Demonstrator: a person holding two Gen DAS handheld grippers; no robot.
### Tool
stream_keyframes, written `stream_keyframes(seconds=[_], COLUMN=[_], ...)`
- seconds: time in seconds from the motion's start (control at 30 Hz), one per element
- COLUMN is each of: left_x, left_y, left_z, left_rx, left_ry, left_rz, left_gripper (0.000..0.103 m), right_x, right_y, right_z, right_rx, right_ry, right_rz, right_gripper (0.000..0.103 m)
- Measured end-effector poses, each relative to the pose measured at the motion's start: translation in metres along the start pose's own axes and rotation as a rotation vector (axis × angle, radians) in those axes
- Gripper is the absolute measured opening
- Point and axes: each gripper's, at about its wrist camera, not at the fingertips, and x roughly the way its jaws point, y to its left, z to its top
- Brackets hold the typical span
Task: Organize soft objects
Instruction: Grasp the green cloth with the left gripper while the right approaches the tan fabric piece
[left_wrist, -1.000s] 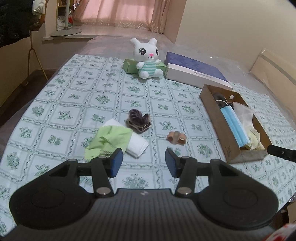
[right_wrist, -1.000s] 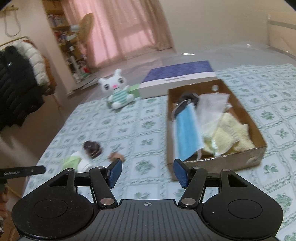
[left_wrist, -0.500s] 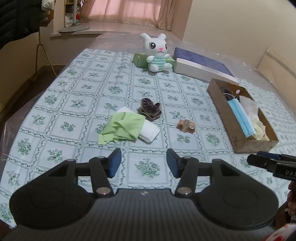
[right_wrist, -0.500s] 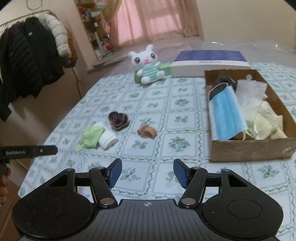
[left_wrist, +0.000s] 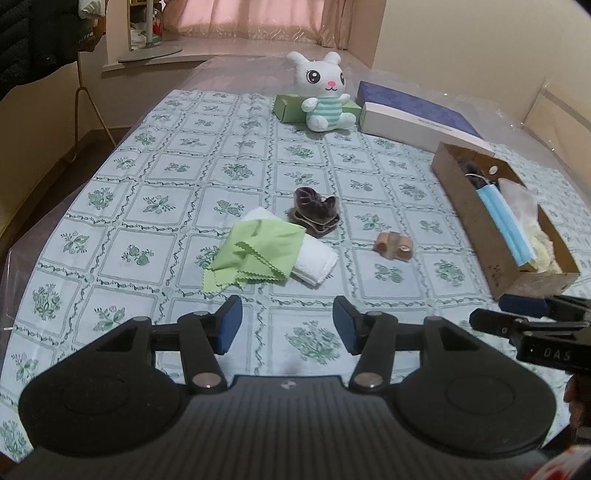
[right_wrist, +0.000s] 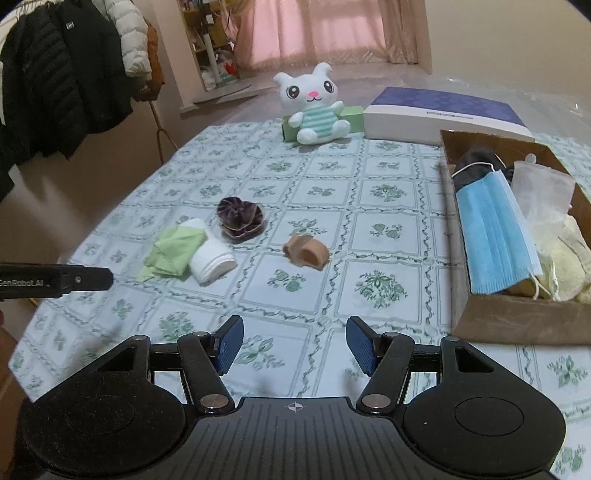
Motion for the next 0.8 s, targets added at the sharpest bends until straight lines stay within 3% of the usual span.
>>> stream_keyframes(seconds=[0.3,0.8], left_x=[0.047,0.109], left_y=[0.016,0.033], left_z=[0.004,0.020], left_rx=[0.050,0.087], left_ry=[0.013,-0.003], left_rz=[0.062,0.024], left_gripper=[0.055,0.067], right_x=[0.045,0.090], right_y=[-0.012,-0.031], right_z=[0.015,0.035], right_rx=[-0.016,-0.004], right_ry=[0.004,-0.003], right_rz=[-0.037,-0.077], right_gripper=[0.062,0.063])
